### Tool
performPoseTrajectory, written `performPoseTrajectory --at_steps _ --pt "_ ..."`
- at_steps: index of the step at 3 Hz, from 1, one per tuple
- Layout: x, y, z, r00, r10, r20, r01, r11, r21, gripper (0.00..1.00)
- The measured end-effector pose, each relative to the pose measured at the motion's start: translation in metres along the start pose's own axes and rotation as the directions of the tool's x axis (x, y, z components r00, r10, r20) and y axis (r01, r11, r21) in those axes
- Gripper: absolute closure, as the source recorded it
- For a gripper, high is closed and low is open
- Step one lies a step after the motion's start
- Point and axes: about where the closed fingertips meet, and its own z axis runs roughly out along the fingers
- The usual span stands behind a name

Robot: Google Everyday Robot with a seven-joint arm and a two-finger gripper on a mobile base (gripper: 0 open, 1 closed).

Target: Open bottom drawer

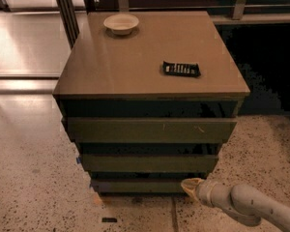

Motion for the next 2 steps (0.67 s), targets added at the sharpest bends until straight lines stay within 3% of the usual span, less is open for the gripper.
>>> performPoseTrajectory --at_steps 1,2 --pt "0.0049 -0.0016 0.0067 1.000 0.007 -0.002 -0.007 1.0000 -0.002 1.00" --pt "0.0122 0.0007 0.0103 0.999 0.049 0.017 -0.050 0.9983 0.029 1.00"
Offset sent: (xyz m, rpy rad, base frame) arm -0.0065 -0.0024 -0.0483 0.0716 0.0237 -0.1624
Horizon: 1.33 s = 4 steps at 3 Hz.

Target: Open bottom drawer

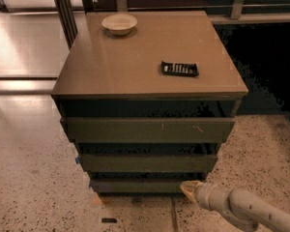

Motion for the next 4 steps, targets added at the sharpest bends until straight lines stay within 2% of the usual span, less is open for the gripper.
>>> performPoseTrajectory --at_steps 1,2,3,4 --pt "0.029 -0.007 0.019 0.997 0.066 0.049 -0.070 0.9941 0.083 1.00" --pt "0.072 -0.006 0.050 0.986 0.148 0.075 -0.156 0.9814 0.112 1.00" --pt "0.103 -0.016 0.076 0.976 0.202 0.082 -0.211 0.9691 0.128 1.00" --pt "0.115 -0.036 0.094 0.973 0.215 0.085 -0.226 0.9629 0.148 1.00"
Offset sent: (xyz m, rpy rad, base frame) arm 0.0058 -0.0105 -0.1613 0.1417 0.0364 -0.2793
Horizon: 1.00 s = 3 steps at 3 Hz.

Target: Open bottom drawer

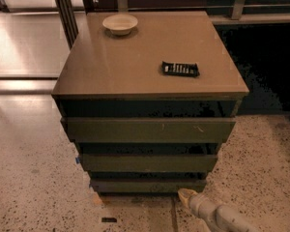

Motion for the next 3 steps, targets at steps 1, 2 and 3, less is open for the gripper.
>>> performPoseTrajectory --at_steps 1,2,3 --pt "-0.005 -0.017 0.013 1.000 -0.007 -0.011 0.007 0.9998 0.020 1.00" --pt "-0.013 -0.031 0.024 0.999 -0.025 -0.029 0.026 0.9994 0.025 1.00" --pt "-0.032 -0.050 0.032 0.998 -0.043 -0.054 0.045 0.9981 0.042 1.00"
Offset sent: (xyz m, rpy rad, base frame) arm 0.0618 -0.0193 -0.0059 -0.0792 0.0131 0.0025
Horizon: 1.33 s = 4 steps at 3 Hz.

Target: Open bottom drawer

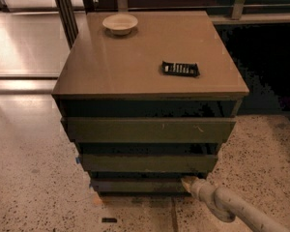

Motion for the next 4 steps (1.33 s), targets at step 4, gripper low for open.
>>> performPoseTrajectory --at_steps 4 --pt "0.0048 0.0027 0.0025 1.000 0.008 -0.027 -0.008 0.9998 0.017 1.00"
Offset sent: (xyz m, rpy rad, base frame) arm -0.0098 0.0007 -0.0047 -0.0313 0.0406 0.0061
